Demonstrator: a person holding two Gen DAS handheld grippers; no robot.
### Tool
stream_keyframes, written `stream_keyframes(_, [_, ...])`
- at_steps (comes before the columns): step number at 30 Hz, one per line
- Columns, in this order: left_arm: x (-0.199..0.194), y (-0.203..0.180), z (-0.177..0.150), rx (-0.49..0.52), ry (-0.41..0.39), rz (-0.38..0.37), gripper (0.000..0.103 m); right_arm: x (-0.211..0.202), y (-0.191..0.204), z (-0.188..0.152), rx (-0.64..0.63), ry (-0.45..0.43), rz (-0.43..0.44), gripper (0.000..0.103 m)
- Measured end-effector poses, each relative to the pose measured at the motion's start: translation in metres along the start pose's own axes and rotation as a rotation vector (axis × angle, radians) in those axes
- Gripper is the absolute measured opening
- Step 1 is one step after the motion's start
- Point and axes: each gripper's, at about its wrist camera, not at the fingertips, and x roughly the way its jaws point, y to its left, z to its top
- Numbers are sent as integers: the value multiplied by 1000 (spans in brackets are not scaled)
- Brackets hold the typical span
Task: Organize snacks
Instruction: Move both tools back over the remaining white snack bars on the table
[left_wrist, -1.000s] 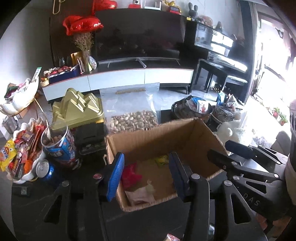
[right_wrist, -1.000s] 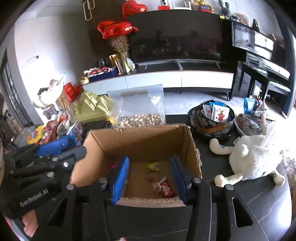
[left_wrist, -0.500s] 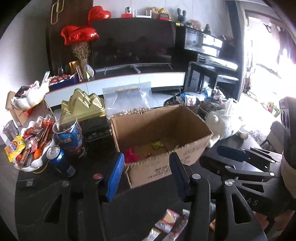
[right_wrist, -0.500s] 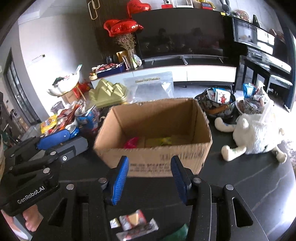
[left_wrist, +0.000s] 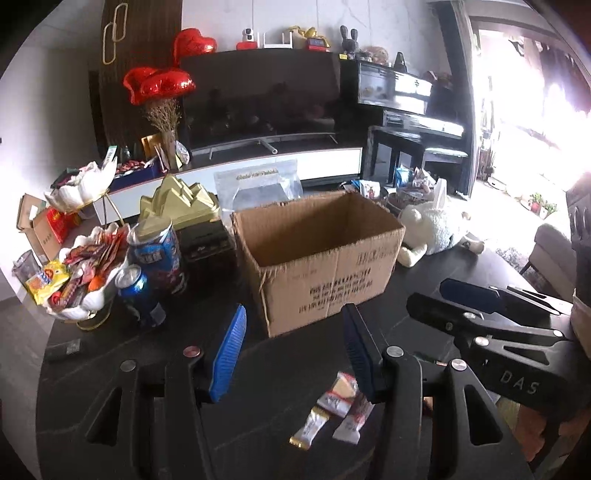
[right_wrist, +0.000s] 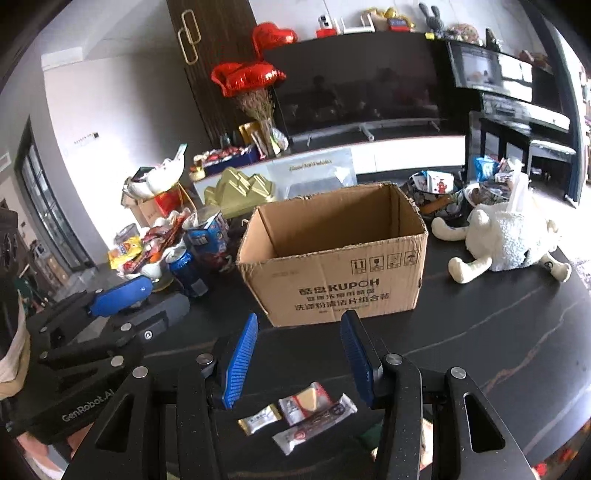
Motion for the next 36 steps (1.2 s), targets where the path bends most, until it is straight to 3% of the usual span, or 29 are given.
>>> stream_keyframes(10, [-4,-5,-53,27,29,3,52,5,-4,-54,90,40,18,48])
stream_keyframes(17, [15,-8,-88,7,98,-60,52,20,-9,-88,128,118,23,48])
stream_keyframes(29, [54,-2,-125,5,183,-124,52,54,-12,-114,179,187,19,48])
stream_keyframes(36, [82,-3,-139,18,231,-154,50,70,-20,-121,211,201,-46,48])
